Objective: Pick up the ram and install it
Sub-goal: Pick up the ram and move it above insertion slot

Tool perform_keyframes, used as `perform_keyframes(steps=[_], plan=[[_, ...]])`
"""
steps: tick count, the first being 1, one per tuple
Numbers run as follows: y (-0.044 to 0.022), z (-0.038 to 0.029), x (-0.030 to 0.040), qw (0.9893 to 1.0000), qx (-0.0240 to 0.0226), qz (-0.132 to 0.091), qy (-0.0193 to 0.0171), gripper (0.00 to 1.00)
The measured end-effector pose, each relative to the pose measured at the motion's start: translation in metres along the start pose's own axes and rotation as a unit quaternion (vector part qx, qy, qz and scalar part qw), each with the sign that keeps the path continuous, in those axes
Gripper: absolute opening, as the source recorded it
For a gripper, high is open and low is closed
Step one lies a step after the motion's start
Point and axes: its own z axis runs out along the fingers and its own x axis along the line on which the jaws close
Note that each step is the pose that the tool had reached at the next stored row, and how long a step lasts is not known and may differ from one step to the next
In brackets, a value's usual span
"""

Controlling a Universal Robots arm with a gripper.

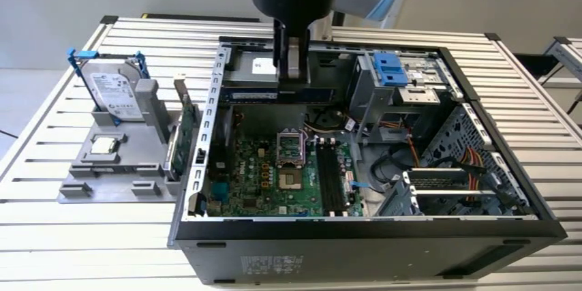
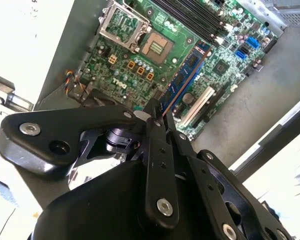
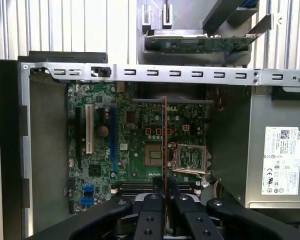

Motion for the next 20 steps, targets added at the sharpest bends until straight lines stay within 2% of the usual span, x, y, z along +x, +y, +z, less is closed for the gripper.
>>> perform_keyframes(steps=[8,20], plan=[[-0.0078,0.0001,0.0,1.0,0.0,0.0,0.0,0.0],[-0.025,0.0002,-0.0002,1.0,0.0,0.0,0.0,0.0]])
